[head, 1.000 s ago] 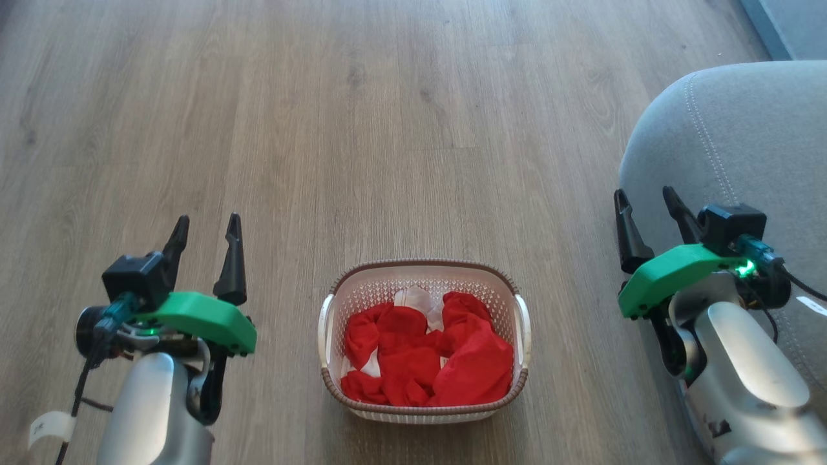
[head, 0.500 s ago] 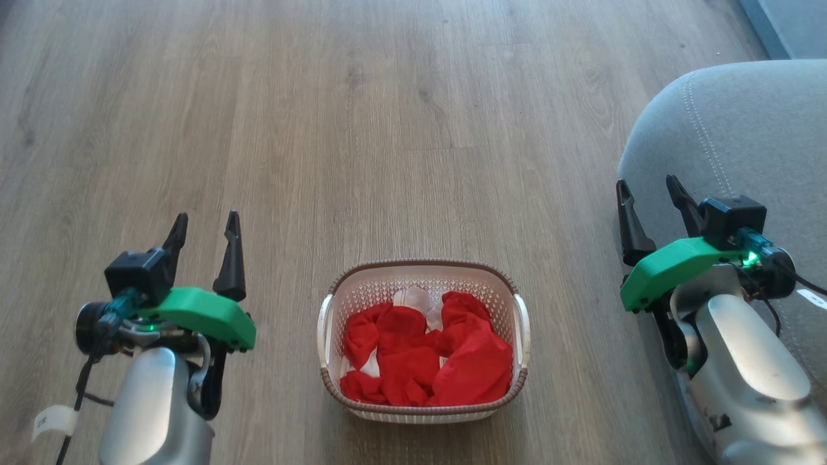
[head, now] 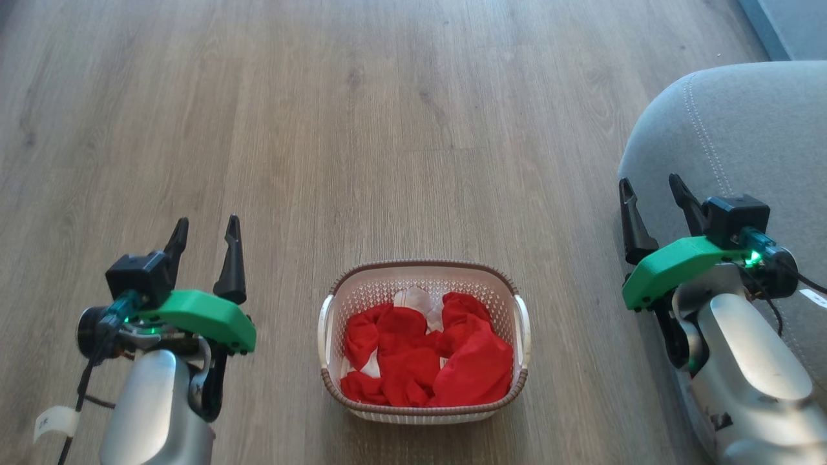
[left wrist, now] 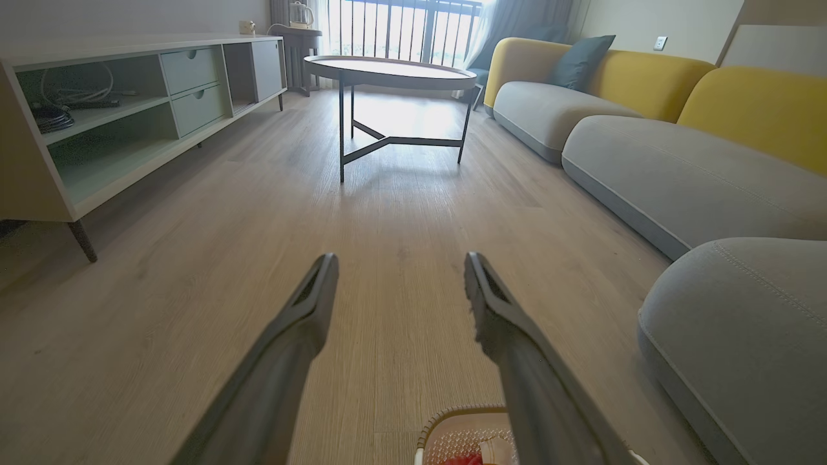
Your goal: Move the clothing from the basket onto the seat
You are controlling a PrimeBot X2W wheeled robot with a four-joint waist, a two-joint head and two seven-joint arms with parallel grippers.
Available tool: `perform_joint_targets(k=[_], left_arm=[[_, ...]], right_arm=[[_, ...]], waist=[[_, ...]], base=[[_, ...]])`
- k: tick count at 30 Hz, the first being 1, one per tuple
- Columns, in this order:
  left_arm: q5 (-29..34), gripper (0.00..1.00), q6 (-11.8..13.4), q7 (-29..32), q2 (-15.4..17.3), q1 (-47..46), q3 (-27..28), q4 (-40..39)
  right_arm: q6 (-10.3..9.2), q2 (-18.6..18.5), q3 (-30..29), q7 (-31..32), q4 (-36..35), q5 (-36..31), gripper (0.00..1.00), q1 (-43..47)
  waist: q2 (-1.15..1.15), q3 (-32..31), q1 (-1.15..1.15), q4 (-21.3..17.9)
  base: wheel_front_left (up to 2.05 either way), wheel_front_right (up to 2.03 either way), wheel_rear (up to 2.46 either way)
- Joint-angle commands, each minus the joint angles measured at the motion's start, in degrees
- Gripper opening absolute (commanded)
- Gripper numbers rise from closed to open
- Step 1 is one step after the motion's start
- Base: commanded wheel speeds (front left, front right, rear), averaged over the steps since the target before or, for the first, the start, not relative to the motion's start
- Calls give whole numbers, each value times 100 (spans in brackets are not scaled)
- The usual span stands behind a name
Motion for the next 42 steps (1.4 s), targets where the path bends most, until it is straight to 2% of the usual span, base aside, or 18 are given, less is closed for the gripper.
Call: perform_joint_targets(k=[1, 8, 17, 32, 42], left_arm=[[-40, 100, -36, -55, 65, -272, 197, -163], [-54, 100, -36, -55, 58, -258, 137, -187], [-82, 100, -36, -55, 46, -440, -19, -237], [-296, 100, -36, -55, 31, -1237, -631, -233], [-452, 100, -36, -55, 30, -1849, -1429, -42]], right_arm=[[41, -11, 38, -75, -207, -6, 100, -158], [41, 20, 2, -75, -354, -51, 100, -179], [41, -5, -61, -75, -681, -89, 100, -400], [41, -30, -246, -75, -1473, -233, 100, -1290], [41, 24, -420, -75, -2148, -370, 100, -1755]], waist=[[0, 3, 0, -1], [0, 136, 0, -17], [0, 673, 0, -42], [0, 2475, 0, -232], [0, 3529, 0, -407]], base=[[0, 0, 0], [0, 0, 0], [0, 0, 0], [0, 0, 0], [0, 0, 0]])
